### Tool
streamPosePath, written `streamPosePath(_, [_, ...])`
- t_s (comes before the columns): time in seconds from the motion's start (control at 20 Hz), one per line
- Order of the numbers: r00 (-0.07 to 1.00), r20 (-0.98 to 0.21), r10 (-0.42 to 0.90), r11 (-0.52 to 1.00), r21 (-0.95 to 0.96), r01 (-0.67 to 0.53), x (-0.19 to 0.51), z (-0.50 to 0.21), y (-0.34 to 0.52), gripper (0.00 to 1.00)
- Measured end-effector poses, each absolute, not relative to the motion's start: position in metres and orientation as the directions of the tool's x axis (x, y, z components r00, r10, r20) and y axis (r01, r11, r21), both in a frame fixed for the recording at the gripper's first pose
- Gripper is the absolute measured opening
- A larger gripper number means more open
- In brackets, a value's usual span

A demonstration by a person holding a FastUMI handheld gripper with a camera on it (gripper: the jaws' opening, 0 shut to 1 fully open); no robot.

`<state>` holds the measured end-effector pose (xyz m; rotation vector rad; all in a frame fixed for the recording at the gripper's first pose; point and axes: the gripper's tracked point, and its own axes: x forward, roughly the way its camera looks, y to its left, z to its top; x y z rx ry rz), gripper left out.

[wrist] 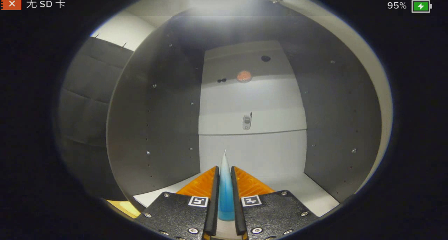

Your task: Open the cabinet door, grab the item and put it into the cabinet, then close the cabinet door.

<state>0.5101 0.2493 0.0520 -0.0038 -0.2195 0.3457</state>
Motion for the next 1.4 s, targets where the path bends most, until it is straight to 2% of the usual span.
streamPosePath(0.3, [0.926,0.231,0.3,0.954,-0.071,-0.291,0.493,0.045,0.239,0.2])
streamPosePath(0.55, [0.949,0.17,0.264,0.958,-0.162,-0.238,0.502,0.041,0.244,0.2])
streamPosePath(0.7, [0.967,0.124,0.224,0.964,-0.177,-0.201,0.507,0.031,0.241,0.26])
streamPosePath(0.9, [0.974,0.12,0.194,0.975,-0.134,-0.177,0.509,0.033,0.234,0.37])
streamPosePath(1.1, [0.969,0.129,0.212,0.974,-0.11,-0.199,0.502,0.041,0.237,0.64])
streamPosePath(1.15, [0.966,0.136,0.219,0.974,-0.091,-0.208,0.5,0.044,0.241,0.76])
streamPosePath(1.25, [0.967,0.164,0.194,0.98,-0.08,-0.183,0.49,0.058,0.237,0.86])
streamPosePath(1.35, [0.96,0.216,0.178,0.983,-0.081,-0.164,0.472,0.081,0.237,0.93])
streamPosePath(1.4, [0.951,0.25,0.183,0.983,-0.081,-0.168,0.458,0.095,0.239,0.93])
